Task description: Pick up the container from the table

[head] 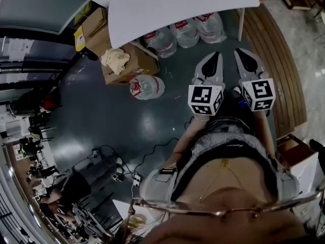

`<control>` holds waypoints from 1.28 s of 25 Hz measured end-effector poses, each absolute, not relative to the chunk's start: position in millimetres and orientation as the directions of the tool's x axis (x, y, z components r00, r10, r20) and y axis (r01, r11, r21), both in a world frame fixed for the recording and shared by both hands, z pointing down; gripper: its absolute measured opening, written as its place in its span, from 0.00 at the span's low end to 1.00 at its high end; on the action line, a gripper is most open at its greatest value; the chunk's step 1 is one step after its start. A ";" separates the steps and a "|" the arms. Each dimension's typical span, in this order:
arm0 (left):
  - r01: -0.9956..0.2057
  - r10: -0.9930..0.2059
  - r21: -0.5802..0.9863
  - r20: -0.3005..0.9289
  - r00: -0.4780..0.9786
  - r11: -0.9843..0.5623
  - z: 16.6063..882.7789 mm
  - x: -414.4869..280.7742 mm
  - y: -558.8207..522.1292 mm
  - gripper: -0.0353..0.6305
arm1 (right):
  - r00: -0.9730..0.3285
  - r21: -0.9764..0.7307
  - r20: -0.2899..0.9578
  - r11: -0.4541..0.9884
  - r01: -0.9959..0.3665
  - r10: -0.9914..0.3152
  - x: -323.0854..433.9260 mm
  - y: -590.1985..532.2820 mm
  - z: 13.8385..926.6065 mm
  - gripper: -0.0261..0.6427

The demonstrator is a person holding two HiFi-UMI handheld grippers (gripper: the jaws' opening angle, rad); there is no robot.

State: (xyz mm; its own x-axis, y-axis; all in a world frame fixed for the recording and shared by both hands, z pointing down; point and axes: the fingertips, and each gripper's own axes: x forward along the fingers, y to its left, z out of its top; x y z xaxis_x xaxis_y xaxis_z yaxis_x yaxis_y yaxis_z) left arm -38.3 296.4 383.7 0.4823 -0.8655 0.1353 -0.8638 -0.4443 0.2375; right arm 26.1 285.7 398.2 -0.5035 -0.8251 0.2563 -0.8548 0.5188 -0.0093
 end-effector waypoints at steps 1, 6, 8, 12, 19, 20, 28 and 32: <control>-0.865 -0.867 0.237 0.136 0.479 -0.441 383.7 -40.0 295.0 0.05 | -0.504 -0.007 0.258 0.520 -0.854 -0.824 24.9 284.0 398.2 0.08; -0.873 -0.876 0.242 0.139 0.462 -0.422 383.5 -48.4 284.4 0.05 | -0.517 -0.005 0.264 0.534 -0.845 -0.815 16.7 272.5 398.5 0.08; -0.877 -0.878 0.244 0.145 0.456 -0.415 387.4 -51.1 277.4 0.05 | -0.525 -0.006 0.268 0.543 -0.840 -0.808 13.0 264.4 401.6 0.08; -0.881 -0.880 0.241 0.152 0.449 -0.408 389.9 -53.7 254.5 0.05 | -0.532 -0.004 0.266 0.551 -0.835 -0.804 8.7 238.5 401.1 0.08; -0.899 -0.897 0.232 0.160 0.412 -0.372 388.0 -58.8 202.6 0.05 | -0.563 -0.010 0.260 0.581 -0.814 -0.785 1.1 183.1 395.0 0.08; -0.902 -0.900 0.229 0.160 0.406 -0.366 387.8 -59.2 194.2 0.05 | -0.568 -0.011 0.260 0.586 -0.810 -0.781 0.4 174.7 394.5 0.08; -0.920 -0.917 0.218 0.168 0.363 -0.324 382.5 -53.0 136.4 0.05 | -0.608 -0.024 0.260 0.624 -0.781 -0.750 4.8 119.2 392.4 0.08; -0.924 -0.918 0.213 0.178 0.356 -0.317 382.3 -41.8 114.9 0.05 | -0.623 -0.043 0.257 0.635 -0.771 -0.739 14.1 97.5 392.1 0.08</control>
State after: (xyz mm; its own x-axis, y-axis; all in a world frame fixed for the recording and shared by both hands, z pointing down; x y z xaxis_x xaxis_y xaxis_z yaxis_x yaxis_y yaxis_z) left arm -41.8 114.9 382.3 0.3557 -0.9175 0.1778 -0.9242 -0.3170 0.2131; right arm 14.1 97.5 392.1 -0.6231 -0.7387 0.2570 -0.7710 0.6354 -0.0428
